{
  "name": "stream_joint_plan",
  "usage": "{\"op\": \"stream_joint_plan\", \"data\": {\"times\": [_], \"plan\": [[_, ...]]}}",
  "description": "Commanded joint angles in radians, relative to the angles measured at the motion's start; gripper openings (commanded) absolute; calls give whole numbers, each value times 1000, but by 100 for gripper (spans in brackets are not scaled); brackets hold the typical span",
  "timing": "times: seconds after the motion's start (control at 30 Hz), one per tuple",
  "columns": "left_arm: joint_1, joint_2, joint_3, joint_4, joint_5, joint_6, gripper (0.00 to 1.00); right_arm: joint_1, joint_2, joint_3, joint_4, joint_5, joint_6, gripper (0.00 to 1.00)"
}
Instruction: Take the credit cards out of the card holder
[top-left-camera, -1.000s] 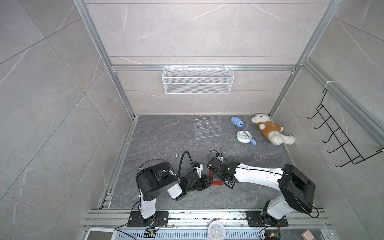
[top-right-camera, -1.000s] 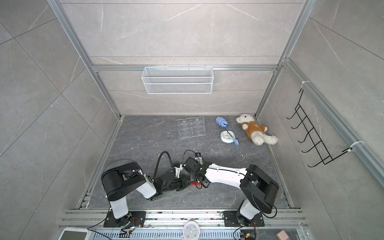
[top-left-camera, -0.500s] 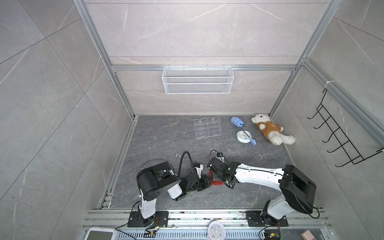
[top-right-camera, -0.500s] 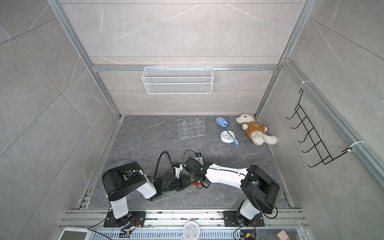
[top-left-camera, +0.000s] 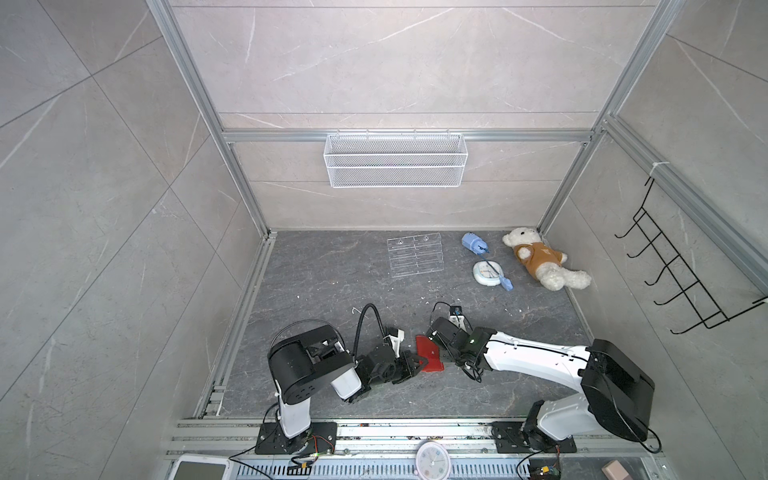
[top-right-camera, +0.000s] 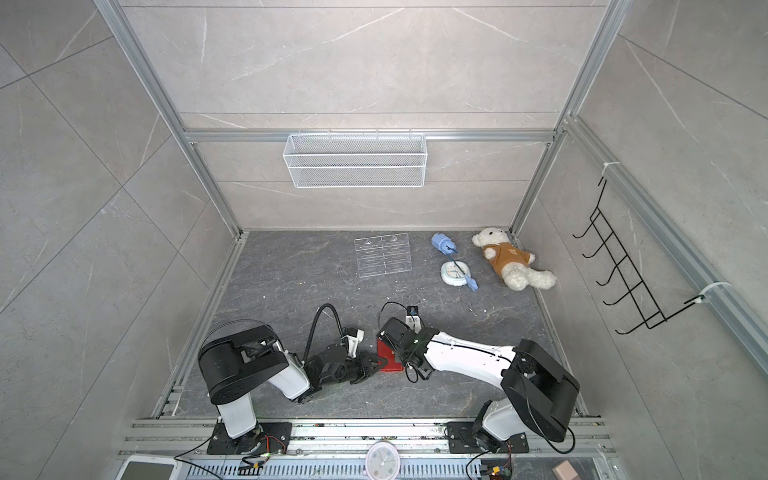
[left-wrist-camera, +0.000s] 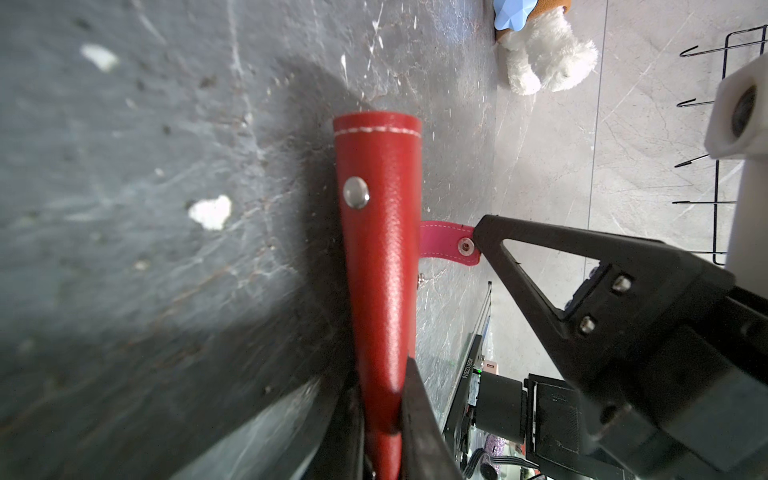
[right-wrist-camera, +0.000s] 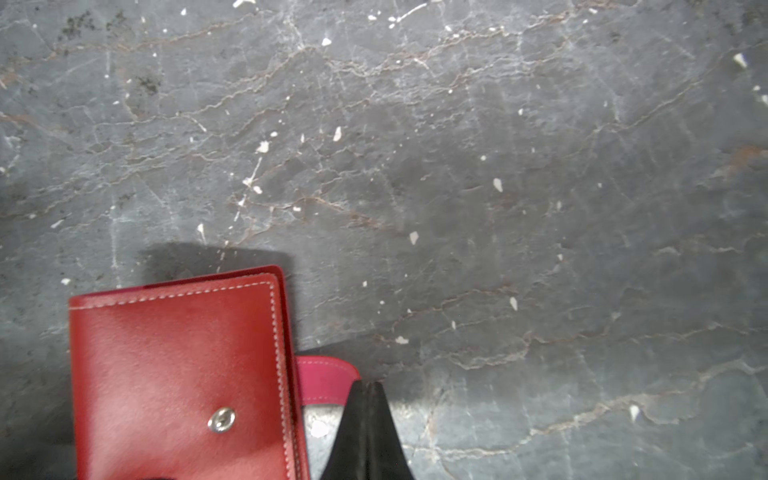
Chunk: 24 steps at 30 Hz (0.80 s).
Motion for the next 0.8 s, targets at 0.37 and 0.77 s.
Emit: {"op": "stream_joint_plan", "data": {"times": [0.37, 0.77], "plan": [[12, -236, 32, -613, -91, 130, 52, -42, -19, -71, 19, -17, 8, 0], [-14, -578, 300, -1246, -174, 502, 55, -98, -75, -134, 50, -82, 0, 17]]}}
